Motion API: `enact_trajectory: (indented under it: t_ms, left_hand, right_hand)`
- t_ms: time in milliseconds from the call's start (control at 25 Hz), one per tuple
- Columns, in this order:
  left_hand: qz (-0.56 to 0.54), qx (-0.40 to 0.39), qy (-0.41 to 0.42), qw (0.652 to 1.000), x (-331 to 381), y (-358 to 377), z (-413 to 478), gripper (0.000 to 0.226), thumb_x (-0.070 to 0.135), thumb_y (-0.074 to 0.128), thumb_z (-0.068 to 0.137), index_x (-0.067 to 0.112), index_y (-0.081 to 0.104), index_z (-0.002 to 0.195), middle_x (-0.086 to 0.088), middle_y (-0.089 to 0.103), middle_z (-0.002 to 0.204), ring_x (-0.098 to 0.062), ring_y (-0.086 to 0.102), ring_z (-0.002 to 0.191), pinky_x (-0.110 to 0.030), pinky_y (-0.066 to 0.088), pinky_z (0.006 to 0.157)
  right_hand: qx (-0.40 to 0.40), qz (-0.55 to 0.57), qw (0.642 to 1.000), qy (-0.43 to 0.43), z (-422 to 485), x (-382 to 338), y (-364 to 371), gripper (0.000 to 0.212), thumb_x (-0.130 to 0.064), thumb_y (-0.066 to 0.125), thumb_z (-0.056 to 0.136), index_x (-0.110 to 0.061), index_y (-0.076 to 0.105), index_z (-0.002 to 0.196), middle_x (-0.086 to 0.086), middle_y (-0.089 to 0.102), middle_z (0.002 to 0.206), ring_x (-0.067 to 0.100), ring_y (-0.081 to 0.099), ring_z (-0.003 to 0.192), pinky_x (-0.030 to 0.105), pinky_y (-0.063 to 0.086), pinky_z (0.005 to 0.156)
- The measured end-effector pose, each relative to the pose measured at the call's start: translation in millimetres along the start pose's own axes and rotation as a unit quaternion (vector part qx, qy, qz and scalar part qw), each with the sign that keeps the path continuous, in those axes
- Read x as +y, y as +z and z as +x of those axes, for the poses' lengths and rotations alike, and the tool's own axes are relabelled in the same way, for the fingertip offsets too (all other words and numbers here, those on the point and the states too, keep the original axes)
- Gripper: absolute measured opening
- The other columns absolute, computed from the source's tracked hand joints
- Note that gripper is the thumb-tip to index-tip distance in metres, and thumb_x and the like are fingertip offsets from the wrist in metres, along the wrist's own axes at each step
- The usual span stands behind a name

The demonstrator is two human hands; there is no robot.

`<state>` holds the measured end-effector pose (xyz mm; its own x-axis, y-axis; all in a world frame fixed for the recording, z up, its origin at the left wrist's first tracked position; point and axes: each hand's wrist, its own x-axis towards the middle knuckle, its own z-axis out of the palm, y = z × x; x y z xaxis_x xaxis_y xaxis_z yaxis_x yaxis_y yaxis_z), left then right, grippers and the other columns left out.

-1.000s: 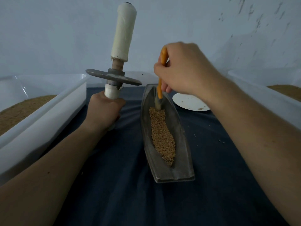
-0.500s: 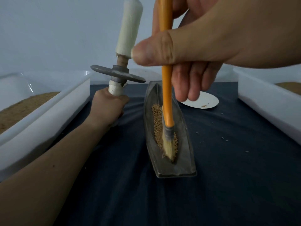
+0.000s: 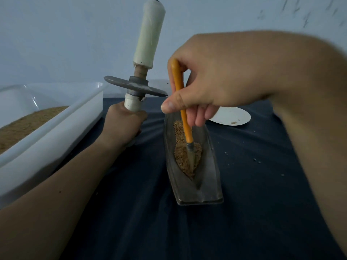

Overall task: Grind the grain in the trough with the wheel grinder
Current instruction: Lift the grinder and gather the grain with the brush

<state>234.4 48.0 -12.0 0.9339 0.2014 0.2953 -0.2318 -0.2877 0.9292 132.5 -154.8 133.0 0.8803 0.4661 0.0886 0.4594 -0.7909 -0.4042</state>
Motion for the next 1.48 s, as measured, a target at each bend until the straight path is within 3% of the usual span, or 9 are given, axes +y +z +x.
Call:
enact_trajectory:
  t_ms: [200, 320, 440, 640, 800, 960, 1120, 1320, 1480]
  left_hand:
    - [0.007, 0.003, -0.011, 1.0, 0, 1, 2, 0.013, 0.017, 0.071, 0.076, 0.011, 0.062, 0.084, 0.002, 0.06, 0.054, -0.011, 0.057, 0.046, -0.024, 0.048, 0.044]
    - [0.015, 0.002, -0.013, 1.0, 1, 0, 1, 0.015, 0.018, 0.072, 0.076, 0.012, 0.063, 0.085, 0.003, 0.062, 0.054, -0.011, 0.058, 0.045, -0.024, 0.05, 0.043]
    - [0.008, -0.003, -0.013, 1.0, 3, 0, 0, 0.015, 0.016, 0.071, 0.074, 0.01, 0.062, 0.085, 0.001, 0.061, 0.054, -0.013, 0.058, 0.045, -0.026, 0.049, 0.044]
    - [0.007, 0.002, -0.001, 1.0, 4, 1, -2, 0.016, 0.016, 0.068, 0.07, 0.005, 0.062, 0.08, -0.003, 0.059, 0.053, -0.016, 0.056, 0.046, -0.028, 0.047, 0.043]
    - [0.02, 0.001, -0.003, 1.0, 3, 1, -2, 0.014, 0.017, 0.07, 0.075, 0.01, 0.062, 0.083, 0.001, 0.06, 0.054, -0.013, 0.058, 0.047, -0.026, 0.05, 0.045]
    - [0.03, 0.002, -0.008, 1.0, 3, 0, -1, 0.014, 0.019, 0.072, 0.077, 0.013, 0.062, 0.085, 0.004, 0.061, 0.053, -0.011, 0.059, 0.046, -0.023, 0.049, 0.043]
    - [0.019, 0.002, -0.01, 1.0, 6, 0, -3, 0.013, 0.015, 0.071, 0.079, 0.013, 0.062, 0.087, 0.005, 0.061, 0.053, -0.009, 0.059, 0.046, -0.02, 0.048, 0.044]
    - [0.033, 0.001, -0.01, 0.999, 8, 0, -6, 0.013, 0.016, 0.071, 0.079, 0.01, 0.062, 0.086, -0.005, 0.062, 0.063, -0.009, 0.058, 0.047, -0.02, 0.048, 0.043]
    - [0.041, 0.001, -0.011, 0.999, 10, 1, -6, 0.014, 0.015, 0.07, 0.078, 0.008, 0.063, 0.087, -0.006, 0.061, 0.063, -0.011, 0.058, 0.048, -0.025, 0.051, 0.045]
  right_hand:
    - [0.051, -0.012, 0.999, -0.004, -4, 3, -7, 0.039, -0.043, 0.066, 0.096, -0.005, 0.064, 0.099, 0.0, 0.075, 0.068, 0.013, 0.075, 0.061, 0.028, 0.063, 0.059]
    - [0.096, 0.017, 0.995, -0.016, -4, -3, -14, 0.048, -0.051, 0.064, 0.094, -0.003, 0.065, 0.102, -0.001, 0.074, 0.063, 0.011, 0.071, 0.053, 0.024, 0.06, 0.053]
    - [0.044, 0.031, 0.999, 0.006, -8, -13, -15, 0.054, -0.058, 0.063, 0.091, -0.005, 0.069, 0.099, 0.0, 0.073, 0.061, 0.007, 0.065, 0.045, 0.015, 0.052, 0.043]
    - [-0.009, 0.024, 0.998, -0.055, -12, -9, -9, 0.047, -0.05, 0.072, 0.087, -0.003, 0.066, 0.095, 0.003, 0.075, 0.067, 0.018, 0.074, 0.058, 0.023, 0.058, 0.051]
    - [0.044, 0.0, 0.999, -0.001, -1, 10, -6, 0.04, -0.046, 0.066, 0.096, -0.006, 0.065, 0.098, 0.0, 0.075, 0.067, 0.014, 0.075, 0.061, 0.026, 0.061, 0.058]
    - [0.132, 0.032, 0.99, -0.029, 3, 12, -11, 0.036, -0.044, 0.064, 0.099, -0.008, 0.063, 0.098, 0.0, 0.074, 0.065, 0.015, 0.073, 0.056, 0.024, 0.059, 0.052]
    - [0.093, 0.028, 0.995, -0.027, 2, 6, -5, 0.034, -0.043, 0.064, 0.099, -0.009, 0.063, 0.096, 0.0, 0.074, 0.064, 0.014, 0.073, 0.056, 0.02, 0.056, 0.049]
    - [0.17, 0.025, 0.985, -0.014, 3, 11, -6, 0.03, -0.039, 0.062, 0.1, -0.009, 0.064, 0.097, -0.003, 0.074, 0.065, 0.013, 0.073, 0.058, 0.024, 0.06, 0.054]
    - [0.125, 0.01, 0.992, 0.016, 6, 12, -1, 0.029, -0.031, 0.06, 0.1, -0.004, 0.066, 0.096, 0.0, 0.074, 0.064, 0.014, 0.074, 0.058, 0.027, 0.061, 0.057]
